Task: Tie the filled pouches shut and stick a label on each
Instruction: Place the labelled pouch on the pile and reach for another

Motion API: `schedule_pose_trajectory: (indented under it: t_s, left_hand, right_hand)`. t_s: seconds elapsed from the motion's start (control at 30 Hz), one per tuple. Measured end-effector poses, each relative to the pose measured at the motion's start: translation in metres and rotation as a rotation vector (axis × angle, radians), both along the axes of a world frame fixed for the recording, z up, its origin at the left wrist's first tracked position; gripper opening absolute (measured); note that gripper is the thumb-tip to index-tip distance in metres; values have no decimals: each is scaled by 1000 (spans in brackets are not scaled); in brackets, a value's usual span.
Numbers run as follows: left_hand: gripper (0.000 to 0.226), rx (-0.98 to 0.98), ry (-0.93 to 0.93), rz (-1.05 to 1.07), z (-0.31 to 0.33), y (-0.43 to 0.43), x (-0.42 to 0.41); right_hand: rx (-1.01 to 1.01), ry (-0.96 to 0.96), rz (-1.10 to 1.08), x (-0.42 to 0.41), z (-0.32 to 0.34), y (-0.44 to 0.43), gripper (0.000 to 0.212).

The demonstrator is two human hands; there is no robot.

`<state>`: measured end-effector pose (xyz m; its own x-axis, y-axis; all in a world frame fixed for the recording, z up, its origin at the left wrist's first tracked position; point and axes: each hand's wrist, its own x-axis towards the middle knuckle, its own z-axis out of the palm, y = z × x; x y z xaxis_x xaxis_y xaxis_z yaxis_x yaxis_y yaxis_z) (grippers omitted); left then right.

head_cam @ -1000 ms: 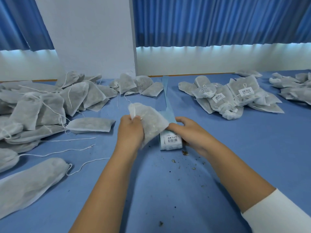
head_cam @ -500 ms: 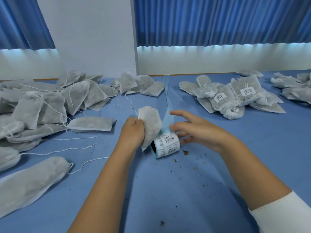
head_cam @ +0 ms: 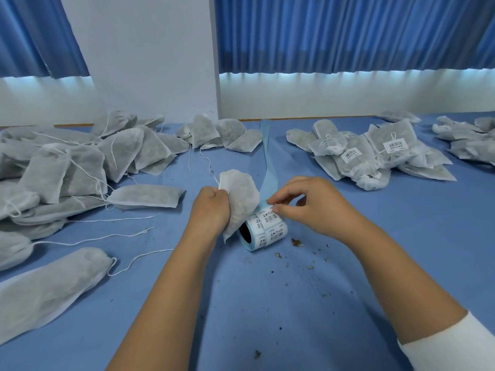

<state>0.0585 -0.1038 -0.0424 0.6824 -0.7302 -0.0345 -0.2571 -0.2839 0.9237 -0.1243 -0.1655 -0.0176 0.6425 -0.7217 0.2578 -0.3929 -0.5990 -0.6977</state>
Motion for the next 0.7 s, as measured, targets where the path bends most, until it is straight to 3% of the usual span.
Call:
schedule_pose_trajectory:
  t_s: [0.17,0.27,0.7]
  left_hand:
    - [29,12,-49,9,-1,-1,1]
    - [32,19,-100,24,-2,0,1]
    - [18,-71,-143,53,-3,1,-3]
  right_hand:
    - [-4,25,2,0,1,1,13]
    - [68,81,30,-2,1,0,25]
    - [-28,-50,-67,5,0,10,19]
